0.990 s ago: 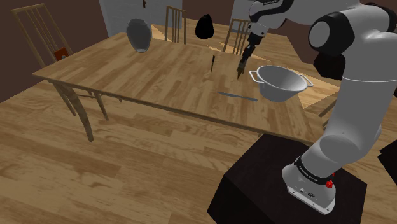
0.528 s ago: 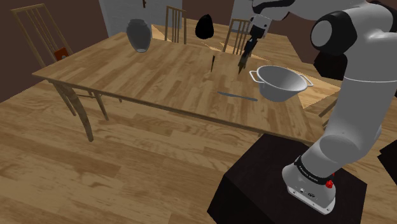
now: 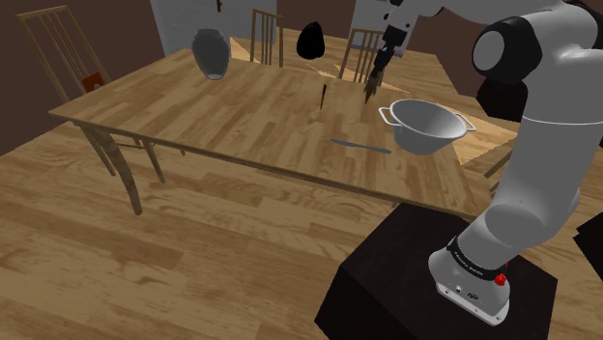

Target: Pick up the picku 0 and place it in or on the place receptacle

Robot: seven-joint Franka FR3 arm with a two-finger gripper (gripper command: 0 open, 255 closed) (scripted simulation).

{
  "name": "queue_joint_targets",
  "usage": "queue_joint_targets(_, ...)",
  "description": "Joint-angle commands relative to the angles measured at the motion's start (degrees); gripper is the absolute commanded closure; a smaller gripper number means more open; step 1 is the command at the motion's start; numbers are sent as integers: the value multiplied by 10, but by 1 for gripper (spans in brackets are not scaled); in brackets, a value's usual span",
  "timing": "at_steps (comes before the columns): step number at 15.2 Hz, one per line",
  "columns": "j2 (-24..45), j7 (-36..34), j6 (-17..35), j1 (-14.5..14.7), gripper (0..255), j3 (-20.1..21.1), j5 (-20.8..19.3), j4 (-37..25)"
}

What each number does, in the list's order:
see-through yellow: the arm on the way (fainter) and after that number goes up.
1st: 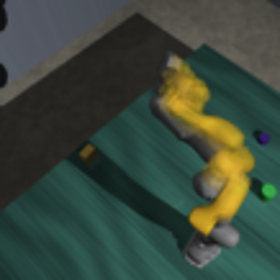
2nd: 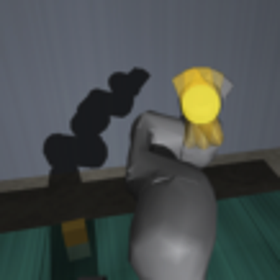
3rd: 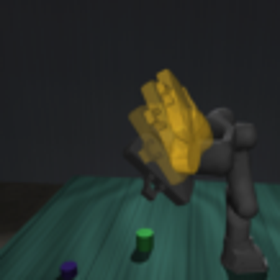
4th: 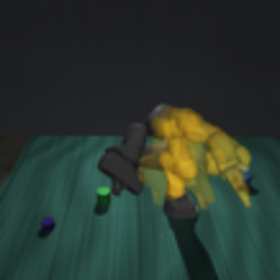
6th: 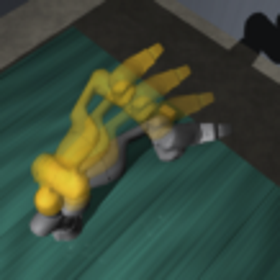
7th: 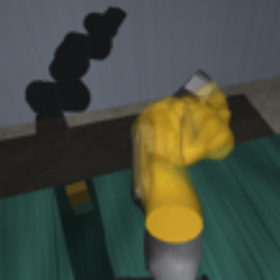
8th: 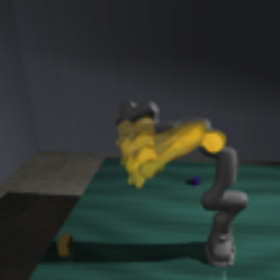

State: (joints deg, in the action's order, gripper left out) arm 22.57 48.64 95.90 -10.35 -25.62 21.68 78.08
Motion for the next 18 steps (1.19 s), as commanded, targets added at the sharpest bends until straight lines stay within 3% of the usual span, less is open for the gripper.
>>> queue_joint_targets(1,1,-4,-16,-2,255,0,0,-17)
queue_joint_targets(12,24,-23,-112,-25,255,0,9,-138)
queue_joint_targets(18,-31,25,-119,-44,255,-20,-10,-81)
